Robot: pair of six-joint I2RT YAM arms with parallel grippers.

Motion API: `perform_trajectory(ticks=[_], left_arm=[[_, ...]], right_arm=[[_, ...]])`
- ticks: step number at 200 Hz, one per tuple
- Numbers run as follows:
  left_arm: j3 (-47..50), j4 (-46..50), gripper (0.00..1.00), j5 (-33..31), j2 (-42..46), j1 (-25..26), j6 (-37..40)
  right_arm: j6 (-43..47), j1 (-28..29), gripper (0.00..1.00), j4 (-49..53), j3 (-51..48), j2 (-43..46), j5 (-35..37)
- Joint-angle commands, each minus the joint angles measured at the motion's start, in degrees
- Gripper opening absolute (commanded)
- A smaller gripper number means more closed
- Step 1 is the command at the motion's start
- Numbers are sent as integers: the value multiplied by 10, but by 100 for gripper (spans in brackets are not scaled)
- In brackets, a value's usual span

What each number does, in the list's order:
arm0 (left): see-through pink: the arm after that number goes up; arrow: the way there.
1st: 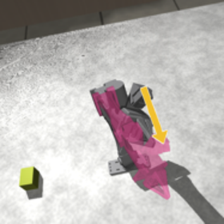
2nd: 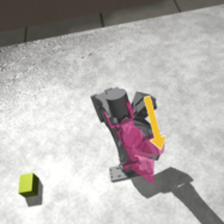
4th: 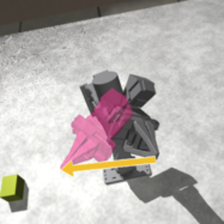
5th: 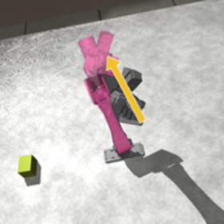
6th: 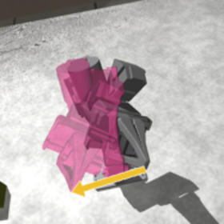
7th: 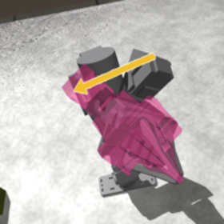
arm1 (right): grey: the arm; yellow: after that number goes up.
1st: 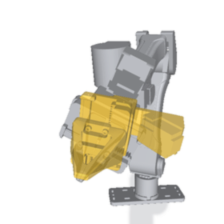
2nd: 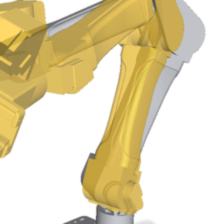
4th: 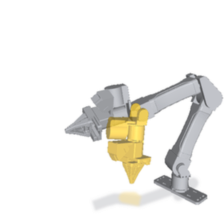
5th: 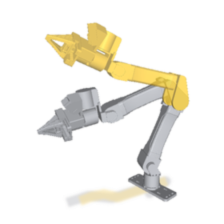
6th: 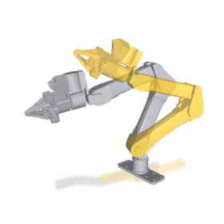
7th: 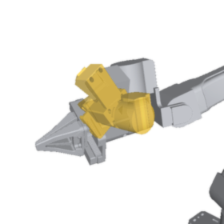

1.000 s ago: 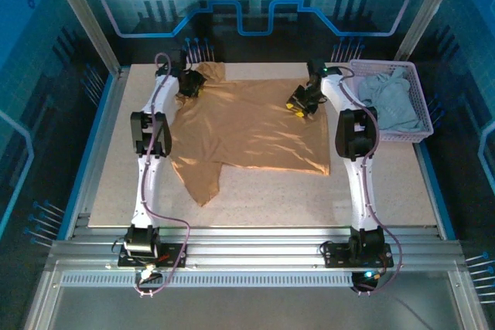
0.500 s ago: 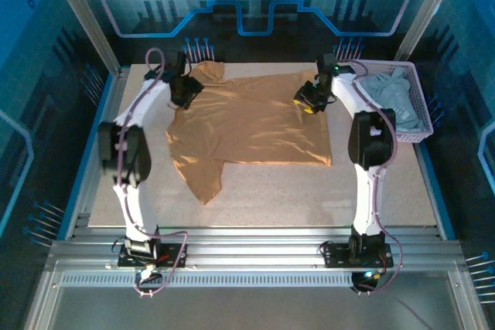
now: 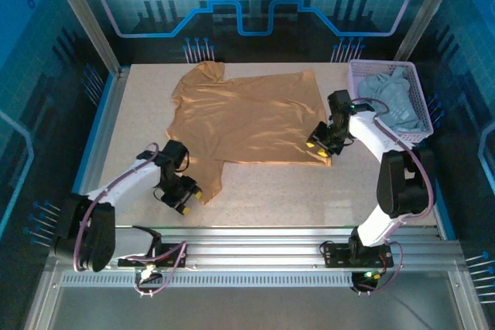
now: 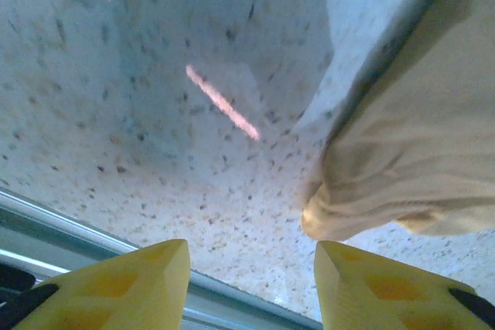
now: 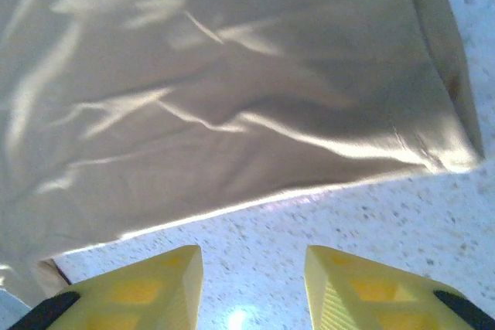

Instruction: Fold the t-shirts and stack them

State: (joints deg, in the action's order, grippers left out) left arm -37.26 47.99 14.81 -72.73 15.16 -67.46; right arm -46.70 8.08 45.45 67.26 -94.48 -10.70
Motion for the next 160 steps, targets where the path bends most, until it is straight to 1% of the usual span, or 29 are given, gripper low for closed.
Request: perform_trajectory(ticks=[1,22,55,82,100,108,112,127,139,160], left_arm=[[10,-44,49,35,8,20,-61],[23,-73,49,22,9,34,-76],[48,-137,47,13,-17,38,-87],[35,-154,42,0,-44,47,-81],[30,-175,34,-14,-60,54,-90],[27,-184,29,-25,-66,58,-95],[23,-185,25,-31,-68,59,-96],[9,-174,0,-62,-70,63,-97],[-1,-156,0,-87,-62,64,-94],[-6,-125,0,-111,-40,65,-86]], right_arm=[[17,-3,40,-3,-9,30,-3],[29,-3,40,1,-21,31,1],[32,-3,40,-4,-46,52,-6],[35,-4,40,1,-60,67,4],[37,-11,40,6,-73,74,22],[34,-15,41,12,-78,76,33],[33,-18,41,14,-80,77,39],[30,-30,42,15,-90,81,57],[32,-41,42,2,-97,79,63],[42,-54,43,-23,-99,57,77]])
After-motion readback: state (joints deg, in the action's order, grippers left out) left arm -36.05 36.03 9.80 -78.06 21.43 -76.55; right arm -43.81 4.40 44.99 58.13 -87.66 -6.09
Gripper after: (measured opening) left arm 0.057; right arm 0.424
